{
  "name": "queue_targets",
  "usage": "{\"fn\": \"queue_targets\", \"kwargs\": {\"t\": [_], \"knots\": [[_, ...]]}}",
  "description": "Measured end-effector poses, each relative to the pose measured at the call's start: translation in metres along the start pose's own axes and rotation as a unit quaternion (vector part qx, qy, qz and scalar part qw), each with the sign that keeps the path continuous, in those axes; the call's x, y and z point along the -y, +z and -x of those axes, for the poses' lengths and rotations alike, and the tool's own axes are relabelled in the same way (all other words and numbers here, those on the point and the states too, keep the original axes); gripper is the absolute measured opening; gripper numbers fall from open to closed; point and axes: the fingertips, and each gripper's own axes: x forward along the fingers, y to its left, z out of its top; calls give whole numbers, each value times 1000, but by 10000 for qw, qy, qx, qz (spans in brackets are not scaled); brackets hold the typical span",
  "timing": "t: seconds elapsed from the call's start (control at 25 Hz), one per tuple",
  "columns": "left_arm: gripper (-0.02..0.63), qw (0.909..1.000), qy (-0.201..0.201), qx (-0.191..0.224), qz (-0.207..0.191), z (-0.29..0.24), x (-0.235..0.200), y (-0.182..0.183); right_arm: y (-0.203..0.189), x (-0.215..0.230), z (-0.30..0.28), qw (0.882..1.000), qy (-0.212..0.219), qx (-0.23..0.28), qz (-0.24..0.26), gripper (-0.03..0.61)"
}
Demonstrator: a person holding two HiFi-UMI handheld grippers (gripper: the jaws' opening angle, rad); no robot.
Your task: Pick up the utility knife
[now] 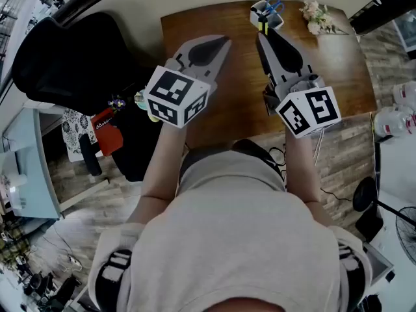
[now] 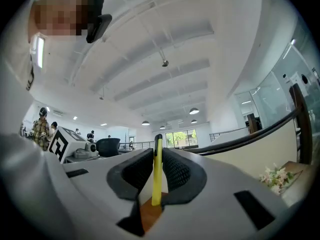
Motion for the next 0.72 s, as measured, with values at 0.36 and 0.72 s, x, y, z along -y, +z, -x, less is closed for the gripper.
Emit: {"fn": "queue_targets", "kwargs": {"t": [0.36, 0.72], "knots": [[17, 9999, -103, 78, -35, 1, 11, 4, -4, -13, 4, 9981, 282, 187, -507, 72], [17, 9996, -285, 6, -22, 4, 22, -3, -20, -26, 9, 9982, 411, -66, -436, 72]]}}
